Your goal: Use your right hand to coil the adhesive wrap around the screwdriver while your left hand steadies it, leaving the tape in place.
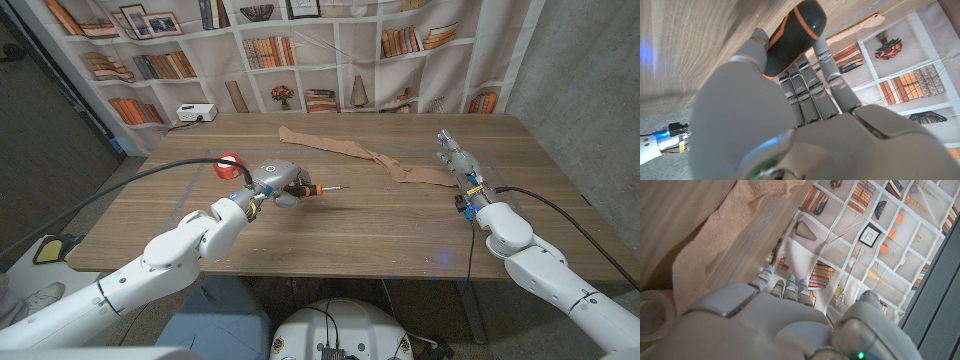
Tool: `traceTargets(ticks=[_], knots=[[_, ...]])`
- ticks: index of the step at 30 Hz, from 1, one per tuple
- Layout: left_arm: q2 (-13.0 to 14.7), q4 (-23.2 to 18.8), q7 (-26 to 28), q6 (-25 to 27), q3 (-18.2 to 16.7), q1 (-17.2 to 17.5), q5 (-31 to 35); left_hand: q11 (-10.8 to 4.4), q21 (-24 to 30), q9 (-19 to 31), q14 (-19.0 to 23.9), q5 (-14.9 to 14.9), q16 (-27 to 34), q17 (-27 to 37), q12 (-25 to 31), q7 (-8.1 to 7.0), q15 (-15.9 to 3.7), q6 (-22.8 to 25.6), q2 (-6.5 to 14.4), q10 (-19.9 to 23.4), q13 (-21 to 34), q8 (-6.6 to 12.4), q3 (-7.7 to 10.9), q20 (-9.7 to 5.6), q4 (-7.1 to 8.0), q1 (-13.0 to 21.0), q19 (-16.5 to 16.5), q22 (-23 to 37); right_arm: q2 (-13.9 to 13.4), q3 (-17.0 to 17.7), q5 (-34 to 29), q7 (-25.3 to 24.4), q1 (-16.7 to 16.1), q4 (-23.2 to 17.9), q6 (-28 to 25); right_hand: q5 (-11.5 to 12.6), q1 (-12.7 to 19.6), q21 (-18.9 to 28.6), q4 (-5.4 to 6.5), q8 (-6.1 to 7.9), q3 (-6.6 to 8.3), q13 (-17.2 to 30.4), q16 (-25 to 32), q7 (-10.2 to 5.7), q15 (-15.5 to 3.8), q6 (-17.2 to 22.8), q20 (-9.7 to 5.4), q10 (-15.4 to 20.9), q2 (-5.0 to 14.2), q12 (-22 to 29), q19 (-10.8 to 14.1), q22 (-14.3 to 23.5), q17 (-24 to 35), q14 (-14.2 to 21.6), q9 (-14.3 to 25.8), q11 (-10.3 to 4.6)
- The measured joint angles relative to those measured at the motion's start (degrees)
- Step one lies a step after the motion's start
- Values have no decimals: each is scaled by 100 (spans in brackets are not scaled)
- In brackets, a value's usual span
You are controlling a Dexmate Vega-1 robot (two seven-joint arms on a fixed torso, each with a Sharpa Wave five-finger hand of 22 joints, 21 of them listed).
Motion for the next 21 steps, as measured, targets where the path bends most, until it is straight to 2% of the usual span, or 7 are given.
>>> traceTargets(ticks=[8, 11, 14, 18, 21], knots=[[-116, 34, 185, 166, 17, 27, -59, 31, 29, 0, 21, -3, -32, 7, 0, 2, -20, 17, 0, 31, -27, 0, 0, -10, 0, 0, -9, -17, -177, 22, -358, -126, -53, -183, -195, 0, 23, 0, -21, 0, 22, 0, 13, 0, -2, 0, 0, -63, 23, 0, 0, 0, 0, 3, 0, 2], [-151, 66, 252, 181, 36, 28, -94, 32, 66, 0, 21, -6, -40, 7, -1, 3, -19, 18, -1, 31, -24, 0, -1, -20, 0, 0, -20, -34, -243, 42, -469, -166, -74, -257, -259, 0, 46, 0, -31, 0, 32, 0, 56, 0, -69, -1, 0, -62, 46, 0, 0, 0, 0, 91, 0, 0], [-178, 93, 319, 223, 52, 27, -124, 0, 68, 0, 21, -6, -40, 6, -34, 3, -19, 18, -1, 62, -10, 0, -1, -20, 0, 1, -20, -37, -309, 61, -599, -218, -97, -327, -322, 0, 46, 0, -55, 0, 23, 0, 58, 0, -70, 0, 0, -41, 46, 0, 0, 0, 0, 113, 29, -21], [-210, 140, 399, 235, 81, 10, -166, 0, 109, 0, 22, -10, -40, 6, -46, 3, -18, 19, -1, 61, -10, 0, -16, -19, -1, 1, -20, -41, -416, 87, -815, -288, -134, -444, -403, 0, 158, 0, -101, 0, 70, 0, 58, 0, -81, -1, 0, -55, 64, -23, 0, 0, 0, 103, 29, -35], [-238, 188, 457, 242, 113, -22, -195, 0, 111, 0, 30, -11, -40, 6, -46, 3, -10, 19, -1, 61, -10, 0, -24, -19, -8, 1, -19, -41, -545, 117, -1034, -356, -170, -563, -546, 0, 350, 0, -198, 0, 134, 0, 58, 0, -103, -1, 0, -113, 115, -47, 0, 0, 0, 80, 29, -93]])
